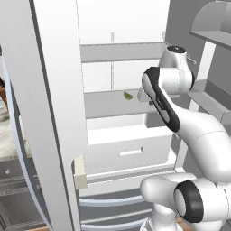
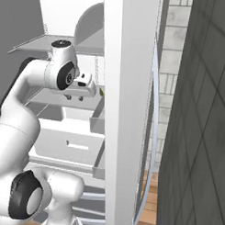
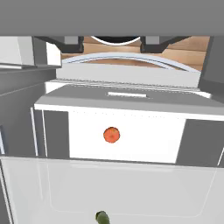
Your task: Fully open the fridge drawer.
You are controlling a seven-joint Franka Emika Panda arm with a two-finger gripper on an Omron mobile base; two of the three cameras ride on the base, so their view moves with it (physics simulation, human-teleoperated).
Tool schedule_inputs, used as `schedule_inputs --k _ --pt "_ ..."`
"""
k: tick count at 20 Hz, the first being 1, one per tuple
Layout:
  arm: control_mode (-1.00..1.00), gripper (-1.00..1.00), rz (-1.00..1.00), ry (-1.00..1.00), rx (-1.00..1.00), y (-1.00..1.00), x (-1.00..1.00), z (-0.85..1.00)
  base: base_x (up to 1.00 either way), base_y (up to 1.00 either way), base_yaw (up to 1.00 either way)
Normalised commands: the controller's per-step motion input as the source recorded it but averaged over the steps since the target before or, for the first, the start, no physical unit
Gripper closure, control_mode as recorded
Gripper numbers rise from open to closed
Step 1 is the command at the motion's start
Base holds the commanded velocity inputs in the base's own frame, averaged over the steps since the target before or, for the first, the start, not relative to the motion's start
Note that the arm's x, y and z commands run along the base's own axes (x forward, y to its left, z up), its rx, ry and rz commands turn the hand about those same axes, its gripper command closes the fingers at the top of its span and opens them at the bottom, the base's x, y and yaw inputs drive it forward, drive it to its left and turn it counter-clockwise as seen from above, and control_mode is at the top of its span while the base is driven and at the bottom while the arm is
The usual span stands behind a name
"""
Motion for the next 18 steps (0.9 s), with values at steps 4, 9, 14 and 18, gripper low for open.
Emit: schedule_inputs --k 4,9,14,18 --pt "-1.0 -1.0 0.02 0.0 -0.02 0.22 -0.03 -0.01 0.0 0.0 0.0" --pt "-1.0 -1.0 0.08 0.0 -0.09 0.34 -0.14 -0.24 0.0 0.0 0.0" --pt "-1.0 -1.0 0.21 0.0 -0.12 0.34 -0.12 -0.49 0.0 0.0 0.0" --pt "-1.0 -1.0 0.29 0.0 -0.09 0.4 0.0 -0.39 0.0 0.0 0.0"
